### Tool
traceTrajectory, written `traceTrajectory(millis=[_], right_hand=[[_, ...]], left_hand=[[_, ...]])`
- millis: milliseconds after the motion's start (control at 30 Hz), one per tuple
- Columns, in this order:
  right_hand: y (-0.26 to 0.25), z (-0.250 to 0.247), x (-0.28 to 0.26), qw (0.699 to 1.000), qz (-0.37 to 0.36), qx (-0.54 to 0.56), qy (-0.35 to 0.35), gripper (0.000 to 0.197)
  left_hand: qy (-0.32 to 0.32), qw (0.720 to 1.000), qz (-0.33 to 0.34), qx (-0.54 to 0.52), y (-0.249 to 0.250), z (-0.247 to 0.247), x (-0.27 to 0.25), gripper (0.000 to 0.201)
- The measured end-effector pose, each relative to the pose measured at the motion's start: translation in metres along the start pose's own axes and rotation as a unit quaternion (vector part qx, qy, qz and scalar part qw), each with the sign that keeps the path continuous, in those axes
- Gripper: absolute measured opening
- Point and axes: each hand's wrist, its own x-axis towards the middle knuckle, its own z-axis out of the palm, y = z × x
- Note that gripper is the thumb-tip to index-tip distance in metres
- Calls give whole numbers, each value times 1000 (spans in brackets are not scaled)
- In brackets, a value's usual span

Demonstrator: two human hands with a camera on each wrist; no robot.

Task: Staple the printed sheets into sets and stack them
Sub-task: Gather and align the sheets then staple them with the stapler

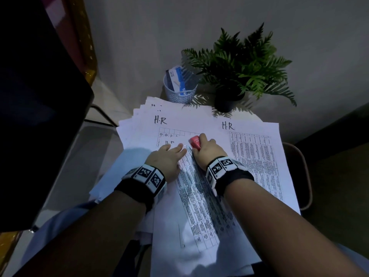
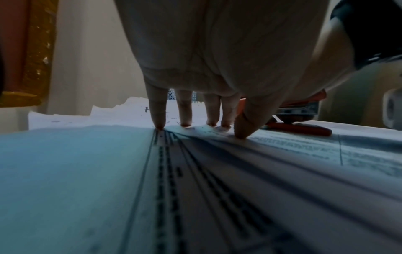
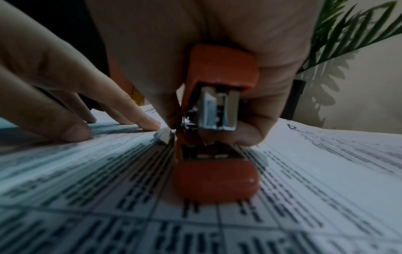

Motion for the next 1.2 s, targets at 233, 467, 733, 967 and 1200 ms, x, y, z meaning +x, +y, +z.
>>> traceTrajectory(millis=[233,467,733,967,1200], right_hand=[[-3,3,2,1000,0,9,19,37],[-4,-3,8,999,-7,34,-1,38],[-3,-12,7,999,-10,29,-15,43],[0,-14,10,999,-4,33,-28,42],[1,-14,13,998,22,41,-31,44]], left_hand=[[-3,1000,2,-1,-1,0,1,61],[-3,1000,-10,3,1,2,2,64],[7,1000,-9,12,0,2,7,67],[8,1000,-9,18,0,3,9,68],[10,1000,-5,28,-1,4,10,67]])
